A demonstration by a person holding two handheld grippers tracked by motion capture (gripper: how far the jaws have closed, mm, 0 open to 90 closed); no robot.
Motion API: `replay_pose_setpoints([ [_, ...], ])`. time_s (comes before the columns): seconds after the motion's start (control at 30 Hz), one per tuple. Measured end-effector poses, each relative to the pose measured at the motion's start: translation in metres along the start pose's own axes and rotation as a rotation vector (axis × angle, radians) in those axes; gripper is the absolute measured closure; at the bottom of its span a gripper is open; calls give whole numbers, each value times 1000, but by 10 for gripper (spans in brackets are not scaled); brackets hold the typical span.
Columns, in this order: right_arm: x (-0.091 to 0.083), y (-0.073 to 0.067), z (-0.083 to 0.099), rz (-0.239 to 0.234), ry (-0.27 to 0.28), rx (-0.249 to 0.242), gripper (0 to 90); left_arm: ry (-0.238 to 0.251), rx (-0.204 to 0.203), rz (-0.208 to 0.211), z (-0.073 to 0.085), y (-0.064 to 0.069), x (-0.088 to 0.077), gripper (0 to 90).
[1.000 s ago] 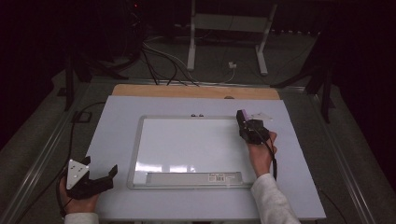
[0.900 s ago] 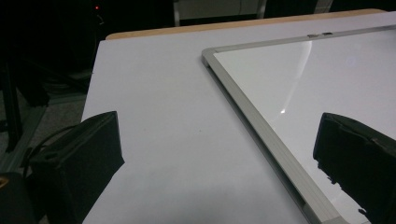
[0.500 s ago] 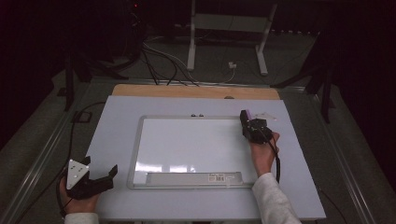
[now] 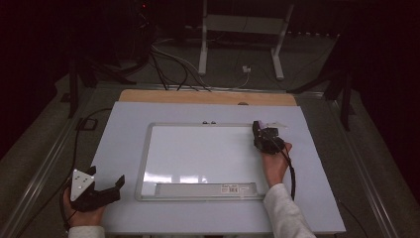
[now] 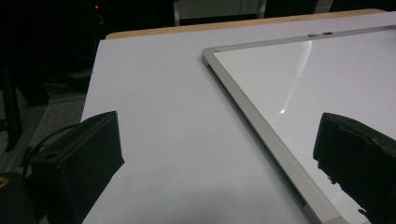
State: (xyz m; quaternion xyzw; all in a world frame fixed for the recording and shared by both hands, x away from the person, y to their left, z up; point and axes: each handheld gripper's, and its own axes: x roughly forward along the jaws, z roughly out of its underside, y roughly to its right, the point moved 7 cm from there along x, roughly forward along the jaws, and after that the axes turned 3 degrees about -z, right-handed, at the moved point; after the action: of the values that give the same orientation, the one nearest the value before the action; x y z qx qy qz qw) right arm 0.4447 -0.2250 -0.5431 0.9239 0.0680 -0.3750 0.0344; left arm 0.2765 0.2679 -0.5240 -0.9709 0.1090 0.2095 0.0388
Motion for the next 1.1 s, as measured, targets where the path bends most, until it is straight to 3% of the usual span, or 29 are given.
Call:
replay_pose_setpoints([
  [0.6,4,-1,0,5,5,40,624,0,2,1,0,1,1,21],
  [0.77,5,-1,0,10,8,31,614,1,-1,0,0,0,0,21],
  [0.9,4,0,-1,12,28,26,456,2,-1,2,0,0,0,21],
  [1.0,0,-2,-4,-9,44,5,313,2,0,2,0,0,1,21],
  [1.1,-6,-5,-7,-42,69,-5,235,3,-1,1,-1,1,1,21],
])
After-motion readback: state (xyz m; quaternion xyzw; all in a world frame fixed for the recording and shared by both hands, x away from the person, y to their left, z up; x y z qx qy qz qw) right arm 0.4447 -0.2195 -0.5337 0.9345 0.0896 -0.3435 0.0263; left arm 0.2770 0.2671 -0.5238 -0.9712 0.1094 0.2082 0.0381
